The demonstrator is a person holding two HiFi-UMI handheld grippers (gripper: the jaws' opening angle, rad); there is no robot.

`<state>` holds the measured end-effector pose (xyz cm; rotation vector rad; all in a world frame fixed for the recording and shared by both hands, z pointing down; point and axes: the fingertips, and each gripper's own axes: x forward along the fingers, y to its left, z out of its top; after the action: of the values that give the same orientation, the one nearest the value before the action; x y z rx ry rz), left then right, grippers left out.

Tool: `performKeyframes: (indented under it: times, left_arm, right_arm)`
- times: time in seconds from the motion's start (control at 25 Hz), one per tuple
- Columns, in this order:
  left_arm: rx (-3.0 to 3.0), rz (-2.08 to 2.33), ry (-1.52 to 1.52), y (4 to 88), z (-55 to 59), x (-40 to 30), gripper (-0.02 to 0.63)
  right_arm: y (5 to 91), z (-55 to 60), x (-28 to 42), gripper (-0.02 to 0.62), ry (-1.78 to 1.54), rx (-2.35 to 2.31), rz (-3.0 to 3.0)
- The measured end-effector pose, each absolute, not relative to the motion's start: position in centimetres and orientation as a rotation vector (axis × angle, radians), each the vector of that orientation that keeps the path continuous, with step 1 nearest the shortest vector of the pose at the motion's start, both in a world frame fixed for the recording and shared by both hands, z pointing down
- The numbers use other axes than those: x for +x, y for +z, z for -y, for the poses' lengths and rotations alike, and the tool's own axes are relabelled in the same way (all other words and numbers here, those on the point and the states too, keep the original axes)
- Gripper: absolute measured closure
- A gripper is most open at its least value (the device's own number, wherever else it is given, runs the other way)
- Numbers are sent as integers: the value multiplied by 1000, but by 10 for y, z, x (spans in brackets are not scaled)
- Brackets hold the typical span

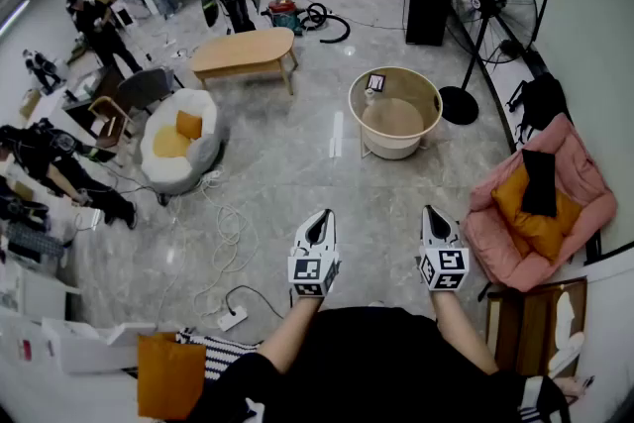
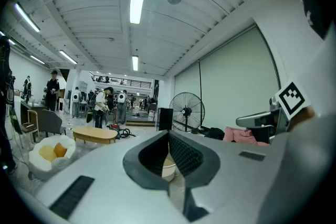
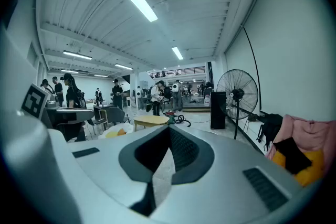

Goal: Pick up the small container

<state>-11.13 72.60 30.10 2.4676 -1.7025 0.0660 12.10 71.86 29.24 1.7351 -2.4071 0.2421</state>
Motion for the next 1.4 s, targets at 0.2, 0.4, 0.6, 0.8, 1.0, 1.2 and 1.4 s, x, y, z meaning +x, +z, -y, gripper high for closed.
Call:
performKeyframes:
  times: [0.2,0.4,0.6,0.8,1.0,1.2,1.4]
  left_arm:
    - [2457,1721,42,294,-722,-106,584]
    - [2453,1747,28,293,-729,-98,584]
    - [2438,1765,15,292,-733,-92,584]
    - [2425,1752,31,305,-728,-83,584]
    - [2435,1690,31,317,-699,-67,584]
    - [2467,1622,57,337,-658,-56,584]
    - [2444,1623,67,344,-598,-70,584]
  right_arm:
    - [286,-713,123,577,189,1720,2429]
    - [281,-720,134,575,186,1726,2474]
    - [287,-724,140,575,163,1699,2496]
    - [304,-724,145,575,235,1691,2503]
    - [318,-713,145,575,263,1667,2492]
    - [339,-680,149,575,247,1669,2438]
    - [340,-619,154,575,246,1703,2388]
